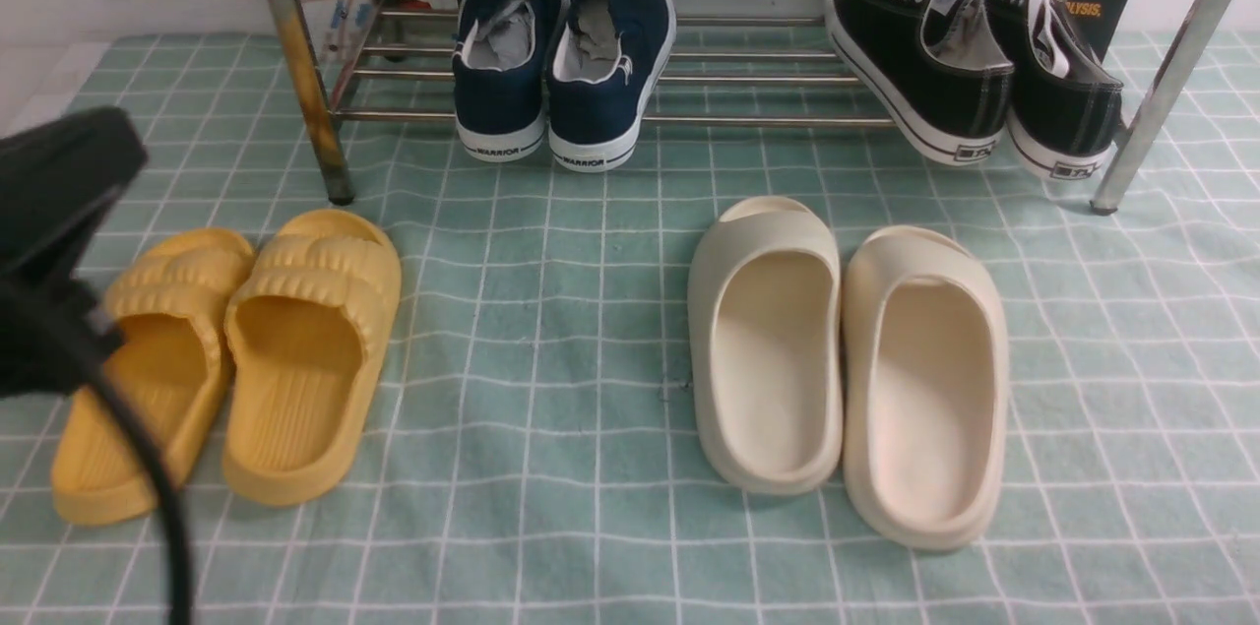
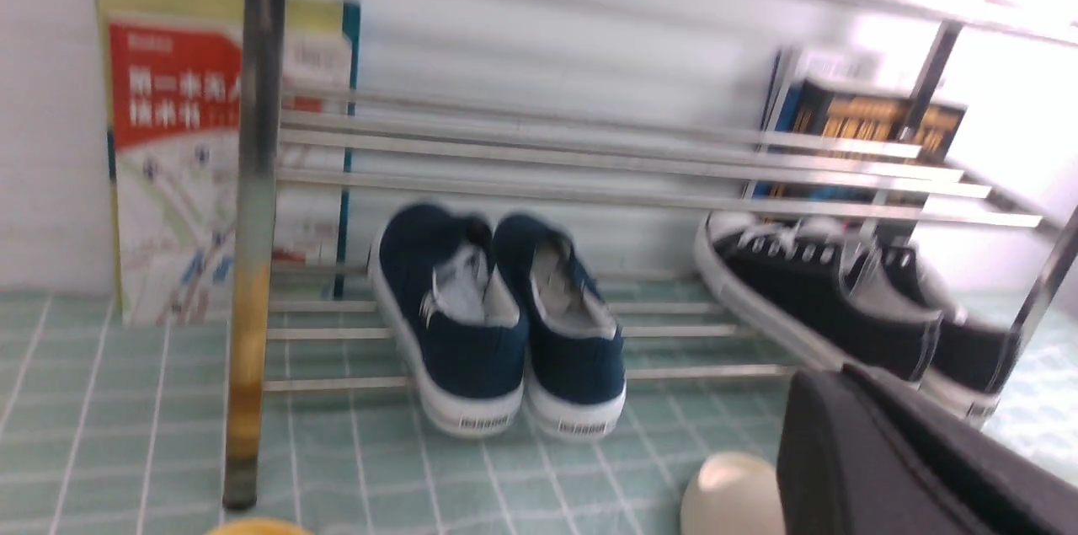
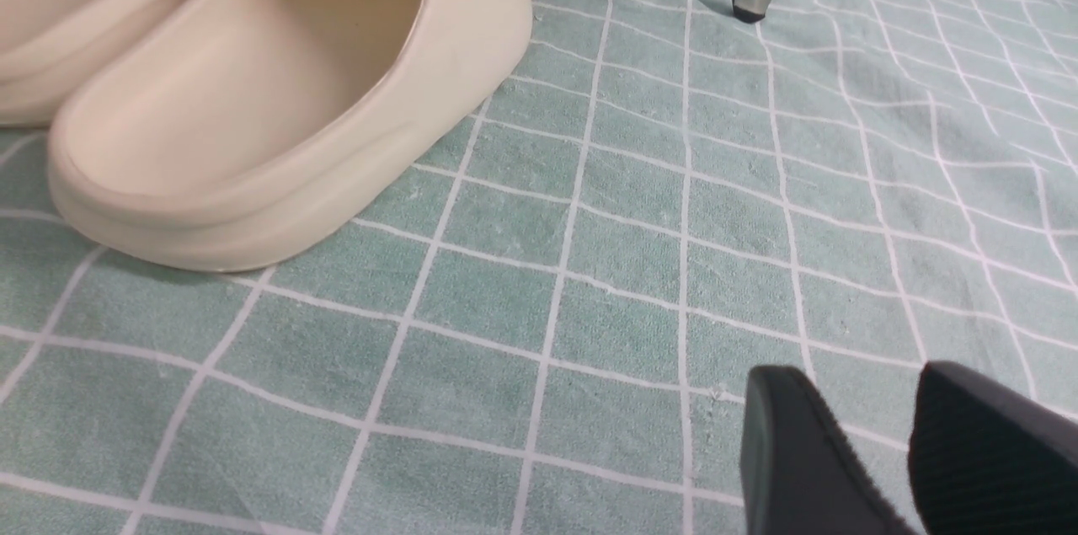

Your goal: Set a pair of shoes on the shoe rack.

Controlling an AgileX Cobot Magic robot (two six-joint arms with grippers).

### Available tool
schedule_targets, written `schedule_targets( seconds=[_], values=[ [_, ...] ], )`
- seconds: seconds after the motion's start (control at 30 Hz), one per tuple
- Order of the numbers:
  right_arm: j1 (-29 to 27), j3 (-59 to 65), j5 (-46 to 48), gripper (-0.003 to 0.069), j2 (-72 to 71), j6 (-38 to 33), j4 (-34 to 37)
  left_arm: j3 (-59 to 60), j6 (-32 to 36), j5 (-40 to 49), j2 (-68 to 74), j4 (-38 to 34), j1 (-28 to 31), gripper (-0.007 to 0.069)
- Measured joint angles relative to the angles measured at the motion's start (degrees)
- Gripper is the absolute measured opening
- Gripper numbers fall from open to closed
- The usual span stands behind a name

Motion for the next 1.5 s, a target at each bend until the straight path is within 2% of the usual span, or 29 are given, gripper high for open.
schedule_targets(
  seconds=[0.2,0.83,1.0,1.07,1.17,1.27,1.37,1.43,1.5],
  values=[
    [0.0,0.0,0.0,0.0246,0.0,0.0,0.0,2.1,0.0,4.5,-7.4,0.0,0.0,-0.0013],
    [0.1,0.0,0.0,0.0246,0.0,0.0,0.0,2.5,0.0,23.5,-7.7,-0.2,0.0,0.0001],
    [0.1,0.0,0.0,0.0246,0.0,0.0,0.0,4.4,-1.4,31.3,-11.5,0.1,0.0,0.0004],
    [0.1,0.0,0.0,0.0246,0.0,0.0,0.0,5.5,-2.0,31.1,-13.3,0.4,0.0,0.0005],
    [0.1,0.0,0.0,0.0246,0.0,0.0,0.0,10.3,-2.8,25.3,-20.1,2.1,0.0,0.0007],
    [0.1,0.0,0.0,0.0246,0.0,0.0,0.0,17.9,-2.9,13.5,-26.5,4.9,1.2,0.0008],
    [0.1,0.0,0.0,0.0246,0.0,0.0,-0.1,22.1,-3.0,6.5,-27.0,5.5,4.8,0.0008],
    [0.1,0.0,0.1,0.0246,0.0,0.0,-0.1,25.9,-3.0,0.1,-27.0,5.3,10.3,0.0008],
    [0.1,0.0,0.1,0.0246,0.0,0.0,-0.1,27.0,-3.0,-1.6,-27.0,4.7,12.4,0.0009]
  ],
)
